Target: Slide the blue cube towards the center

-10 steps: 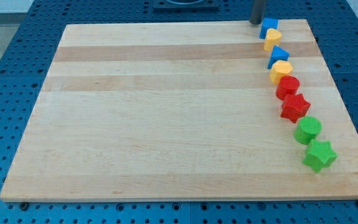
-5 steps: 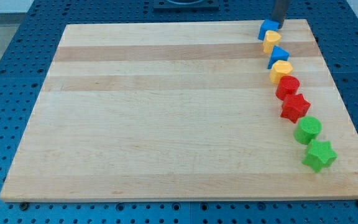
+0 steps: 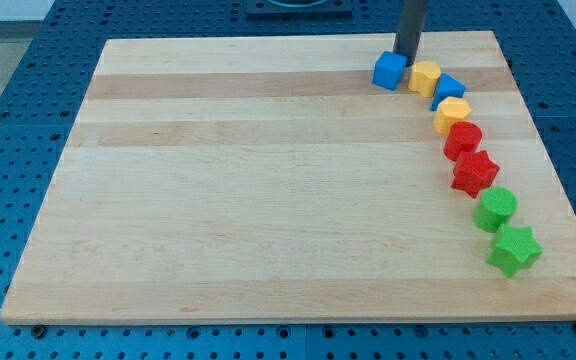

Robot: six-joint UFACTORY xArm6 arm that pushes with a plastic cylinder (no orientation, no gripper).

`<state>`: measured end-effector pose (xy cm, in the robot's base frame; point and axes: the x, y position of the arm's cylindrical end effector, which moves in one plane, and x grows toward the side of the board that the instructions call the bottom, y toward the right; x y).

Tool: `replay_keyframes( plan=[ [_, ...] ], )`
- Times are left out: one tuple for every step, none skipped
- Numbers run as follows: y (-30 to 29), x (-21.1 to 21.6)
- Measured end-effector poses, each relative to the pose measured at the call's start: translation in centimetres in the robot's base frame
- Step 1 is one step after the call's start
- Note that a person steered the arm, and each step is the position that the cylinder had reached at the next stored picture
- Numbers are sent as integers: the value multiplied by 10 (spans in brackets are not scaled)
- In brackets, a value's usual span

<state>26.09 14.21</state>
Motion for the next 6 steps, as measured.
replay_keyframes(
  plan=[
    [-4,16],
    [-16,29],
    [-34,42],
    [-58,52],
    [-74,49],
    [-68,21]
  ],
)
